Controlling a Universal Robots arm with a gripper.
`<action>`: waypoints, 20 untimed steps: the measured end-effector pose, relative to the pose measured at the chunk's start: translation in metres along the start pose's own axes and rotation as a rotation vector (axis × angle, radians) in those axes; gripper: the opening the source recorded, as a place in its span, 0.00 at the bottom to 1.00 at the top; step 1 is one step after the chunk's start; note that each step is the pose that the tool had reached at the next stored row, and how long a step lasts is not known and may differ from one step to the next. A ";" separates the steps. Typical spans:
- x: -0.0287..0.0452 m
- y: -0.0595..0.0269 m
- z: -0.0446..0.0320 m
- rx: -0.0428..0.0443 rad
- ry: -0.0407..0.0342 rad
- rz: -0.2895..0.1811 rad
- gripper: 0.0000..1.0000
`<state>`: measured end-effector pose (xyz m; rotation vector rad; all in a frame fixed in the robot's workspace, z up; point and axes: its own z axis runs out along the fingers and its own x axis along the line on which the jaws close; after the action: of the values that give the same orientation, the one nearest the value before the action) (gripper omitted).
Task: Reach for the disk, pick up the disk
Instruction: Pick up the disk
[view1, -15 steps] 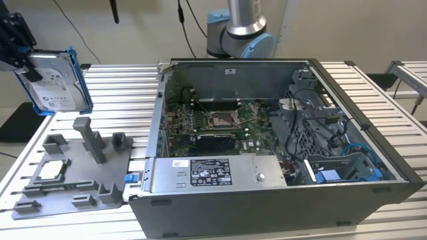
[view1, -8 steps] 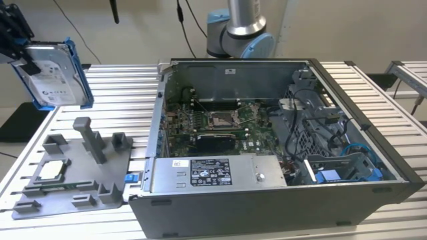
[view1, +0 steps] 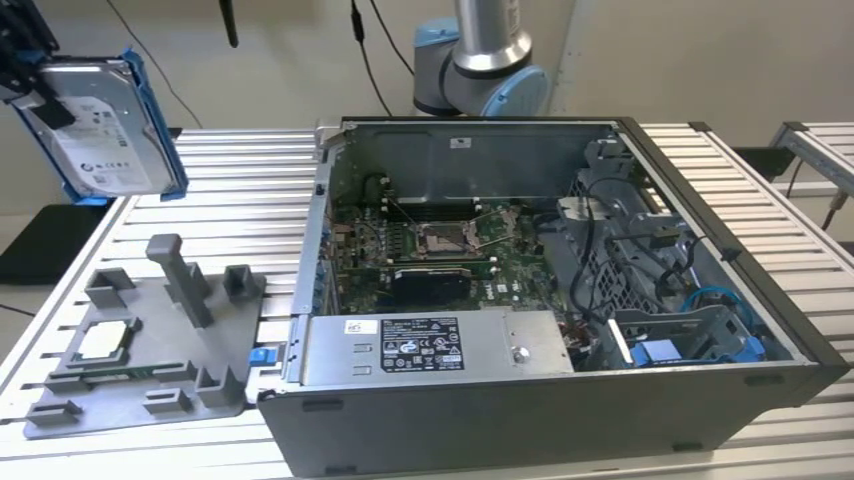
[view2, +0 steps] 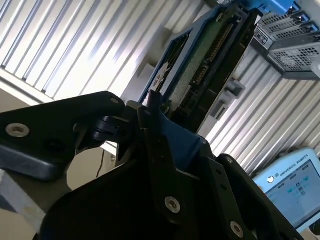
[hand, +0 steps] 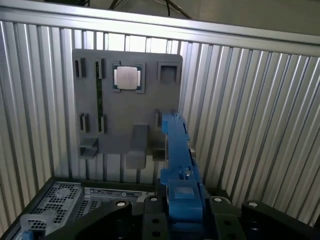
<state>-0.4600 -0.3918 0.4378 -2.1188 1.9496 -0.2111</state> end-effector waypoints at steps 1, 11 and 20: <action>-0.0003 -0.0013 -0.0045 0.0003 0.0001 0.000 0.00; -0.0033 -0.0140 -0.0479 0.0012 0.0002 0.000 0.00; -0.0039 -0.0164 -0.0568 0.0028 0.0003 0.000 0.00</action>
<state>-0.4603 -0.3918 0.4971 -2.1173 1.9481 -0.2141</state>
